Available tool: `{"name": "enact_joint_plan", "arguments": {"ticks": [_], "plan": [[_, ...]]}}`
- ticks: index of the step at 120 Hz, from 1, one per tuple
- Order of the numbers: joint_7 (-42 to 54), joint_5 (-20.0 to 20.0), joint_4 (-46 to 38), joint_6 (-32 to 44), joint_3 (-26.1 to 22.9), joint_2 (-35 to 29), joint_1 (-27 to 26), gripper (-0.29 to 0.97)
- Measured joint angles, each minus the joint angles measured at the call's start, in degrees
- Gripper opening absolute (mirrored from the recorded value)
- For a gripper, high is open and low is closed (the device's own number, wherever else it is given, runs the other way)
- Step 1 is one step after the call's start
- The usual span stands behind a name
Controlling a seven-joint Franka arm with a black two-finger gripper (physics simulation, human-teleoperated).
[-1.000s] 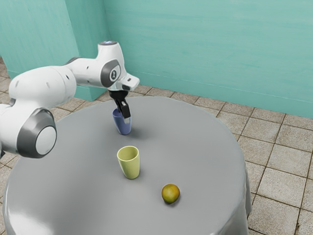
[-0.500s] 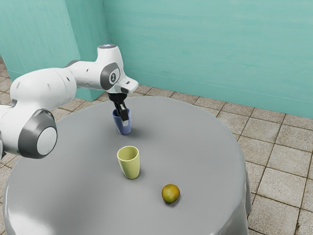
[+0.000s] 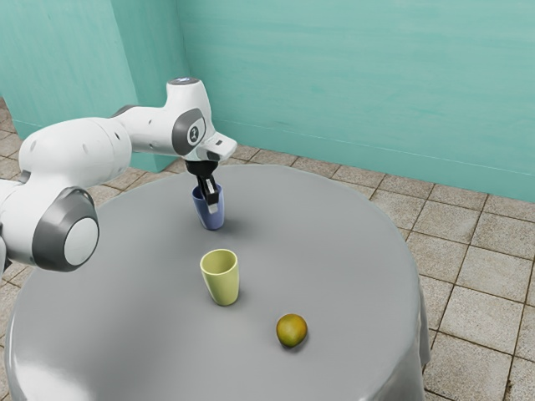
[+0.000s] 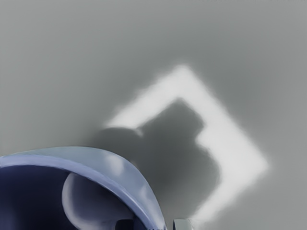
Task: Place the left cup onto the right cup
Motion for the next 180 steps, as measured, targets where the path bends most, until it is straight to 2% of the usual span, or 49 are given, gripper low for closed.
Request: {"name": "enact_joint_plan", "arguments": {"ticks": [40, 111, 180], "plan": [[0.2, 0.3, -0.4, 0.1, 0.1, -2.0, -0.3, -0.09], [0.1, 1.8, -11.4, 0.1, 0.7, -19.5, -4.0, -0.1], [0.1, 2.0, -17.4, 0.3, 0.9, -24.7, -9.5, -0.1]]}}
